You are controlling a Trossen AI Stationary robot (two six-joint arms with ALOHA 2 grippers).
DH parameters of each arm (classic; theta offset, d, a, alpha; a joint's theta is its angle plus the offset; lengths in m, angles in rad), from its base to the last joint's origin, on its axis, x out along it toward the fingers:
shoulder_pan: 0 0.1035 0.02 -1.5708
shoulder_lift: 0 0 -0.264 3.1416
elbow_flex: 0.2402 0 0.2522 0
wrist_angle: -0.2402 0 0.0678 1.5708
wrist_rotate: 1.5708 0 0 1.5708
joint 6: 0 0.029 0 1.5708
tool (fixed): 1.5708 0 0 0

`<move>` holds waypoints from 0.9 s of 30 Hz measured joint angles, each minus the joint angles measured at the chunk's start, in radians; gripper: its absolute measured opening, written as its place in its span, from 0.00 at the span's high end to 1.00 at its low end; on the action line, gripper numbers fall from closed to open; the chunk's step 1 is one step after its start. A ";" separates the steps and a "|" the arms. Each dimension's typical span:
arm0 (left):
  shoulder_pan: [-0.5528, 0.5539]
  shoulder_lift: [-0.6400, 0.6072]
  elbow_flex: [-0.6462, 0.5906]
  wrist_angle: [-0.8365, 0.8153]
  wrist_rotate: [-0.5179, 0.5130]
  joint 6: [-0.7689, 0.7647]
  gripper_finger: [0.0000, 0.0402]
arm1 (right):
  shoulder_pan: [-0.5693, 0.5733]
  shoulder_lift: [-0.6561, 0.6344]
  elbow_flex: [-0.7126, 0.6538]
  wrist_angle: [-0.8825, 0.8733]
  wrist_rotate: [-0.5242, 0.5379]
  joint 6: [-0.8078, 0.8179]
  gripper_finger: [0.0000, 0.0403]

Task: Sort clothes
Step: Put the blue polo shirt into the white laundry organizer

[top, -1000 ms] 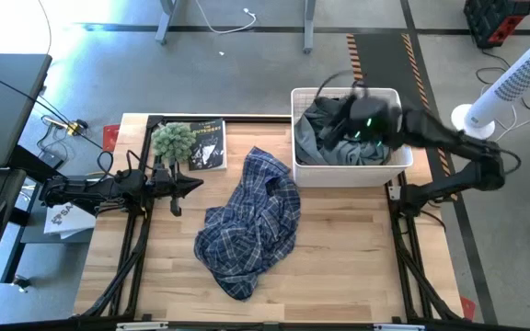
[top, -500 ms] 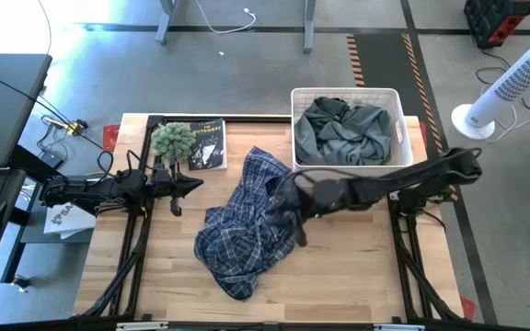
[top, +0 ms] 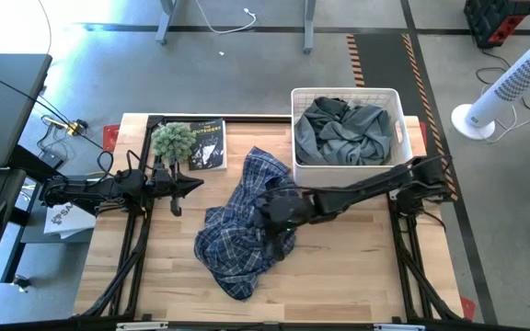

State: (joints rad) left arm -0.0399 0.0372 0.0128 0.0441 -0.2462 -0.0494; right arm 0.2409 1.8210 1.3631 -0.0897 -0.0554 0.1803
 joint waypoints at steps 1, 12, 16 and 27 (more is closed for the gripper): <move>0.000 0.000 0.000 0.000 0.000 0.000 1.00 | -0.005 0.019 0.033 -0.040 0.007 -0.015 0.33; 0.000 0.000 0.000 0.000 0.000 0.000 1.00 | -0.082 0.280 0.320 -0.311 0.006 -0.201 0.18; 0.000 0.000 0.000 -0.001 0.000 0.000 1.00 | -0.127 0.385 0.368 -0.464 -0.048 -0.243 0.18; 0.000 0.000 0.000 -0.001 0.000 0.000 1.00 | -0.220 0.518 0.401 -0.749 -0.135 -0.317 0.26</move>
State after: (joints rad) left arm -0.0400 0.0374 0.0127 0.0429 -0.2461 -0.0494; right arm 0.0205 2.3393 1.7645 -0.8384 -0.1900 -0.1367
